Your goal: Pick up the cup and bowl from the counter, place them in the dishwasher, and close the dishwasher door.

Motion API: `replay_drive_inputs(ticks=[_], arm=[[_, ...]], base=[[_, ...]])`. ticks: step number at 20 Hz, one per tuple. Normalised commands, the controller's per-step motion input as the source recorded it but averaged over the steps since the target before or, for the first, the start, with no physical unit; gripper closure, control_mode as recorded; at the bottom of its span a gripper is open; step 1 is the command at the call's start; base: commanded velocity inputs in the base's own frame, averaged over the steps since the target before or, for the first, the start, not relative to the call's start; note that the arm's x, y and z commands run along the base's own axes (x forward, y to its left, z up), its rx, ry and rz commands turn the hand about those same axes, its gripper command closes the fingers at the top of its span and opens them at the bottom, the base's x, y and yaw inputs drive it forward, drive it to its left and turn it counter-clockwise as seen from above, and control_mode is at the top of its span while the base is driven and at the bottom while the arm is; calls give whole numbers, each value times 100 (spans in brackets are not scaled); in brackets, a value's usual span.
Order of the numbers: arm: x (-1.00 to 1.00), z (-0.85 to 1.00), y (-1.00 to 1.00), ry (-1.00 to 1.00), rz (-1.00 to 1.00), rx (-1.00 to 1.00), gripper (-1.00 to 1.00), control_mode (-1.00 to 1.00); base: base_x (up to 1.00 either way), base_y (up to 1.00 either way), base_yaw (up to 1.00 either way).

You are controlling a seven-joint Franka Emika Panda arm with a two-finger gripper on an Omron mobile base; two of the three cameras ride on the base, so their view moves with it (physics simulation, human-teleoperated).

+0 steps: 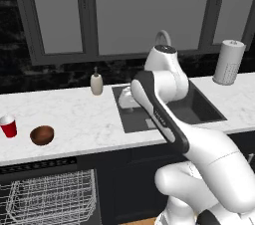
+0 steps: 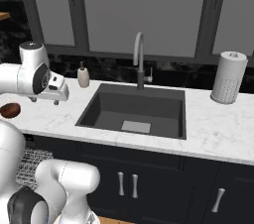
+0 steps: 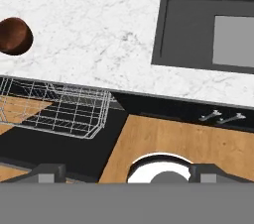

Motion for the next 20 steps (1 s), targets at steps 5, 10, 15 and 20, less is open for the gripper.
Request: replay_drive_inputs(ticks=[5,10,15,20], arm=[[0,-36,77,0,0,15,-100,-100],[2,-29,69,2,0,15,-100,-100],[6,-12,66,0,0,4,-100,-100],[21,-6,63,7,0,0,-100,-100]], base=[[0,0,0],[0,0,0],[0,0,0],[0,0,0]])
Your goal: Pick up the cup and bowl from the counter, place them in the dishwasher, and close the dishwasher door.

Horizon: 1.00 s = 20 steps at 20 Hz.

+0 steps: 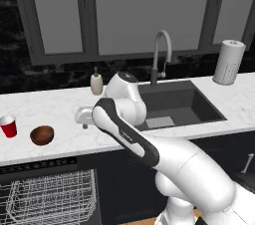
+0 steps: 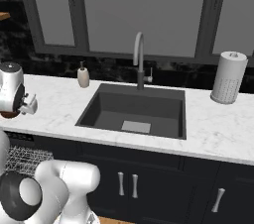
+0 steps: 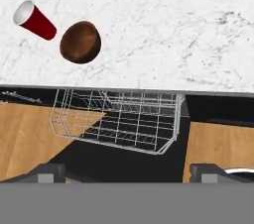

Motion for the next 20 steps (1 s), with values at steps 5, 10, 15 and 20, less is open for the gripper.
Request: replay_drive_inputs(ticks=[5,10,15,20], arm=[[28,-5,40,7,0,0,-100,-100],[25,-13,26,3,0,0,-100,-100],[21,-11,44,0,0,0,-100,-100],[13,-4,42,0,0,0,-100,-100]], base=[[0,0,0],[0,0,0],[0,0,0],[0,0,0]])
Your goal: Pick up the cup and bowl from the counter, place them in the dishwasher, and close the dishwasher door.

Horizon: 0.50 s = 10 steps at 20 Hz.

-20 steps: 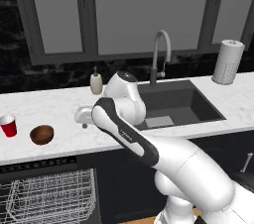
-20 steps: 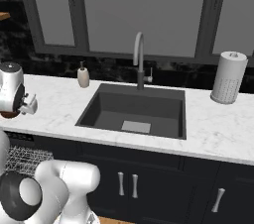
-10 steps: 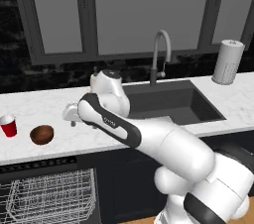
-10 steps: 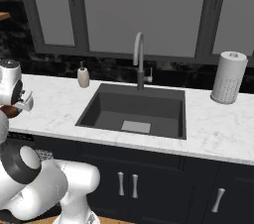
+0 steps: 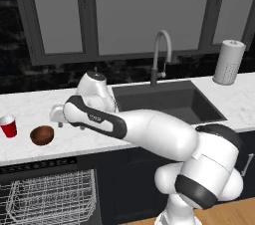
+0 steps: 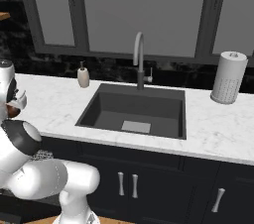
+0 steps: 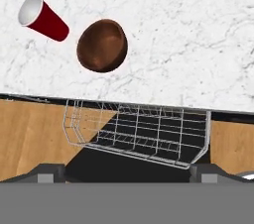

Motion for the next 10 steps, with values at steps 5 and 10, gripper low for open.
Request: replay_drive_inputs(ticks=[5,10], arm=[[10,-2,32,1,0,-7,-100,-100],[16,-5,39,0,0,-10,-100,-100]], base=[[0,0,0],[0,0,0]])
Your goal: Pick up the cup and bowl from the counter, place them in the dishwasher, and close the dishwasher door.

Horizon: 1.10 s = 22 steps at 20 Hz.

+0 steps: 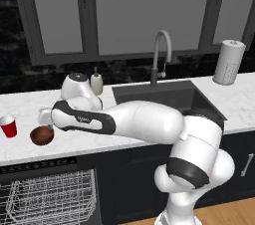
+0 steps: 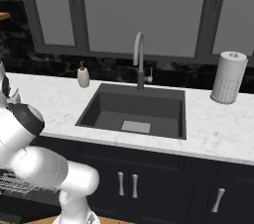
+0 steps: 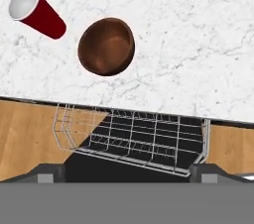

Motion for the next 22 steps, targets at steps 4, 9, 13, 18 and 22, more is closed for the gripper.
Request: replay_drive_inputs(ticks=[4,9,13,18,22], arm=[[28,-3,36,0,0,-2,-100,-100],[25,-5,24,0,0,0,-100,-100],[25,-16,41,0,0,0,-100,-100],[39,-12,57,1,0,0,-100,-100],[31,0,56,2,0,-5,-100,-100]], base=[[0,0,0],[0,0,0],[0,0,0],[0,0,0],[0,0,0]])
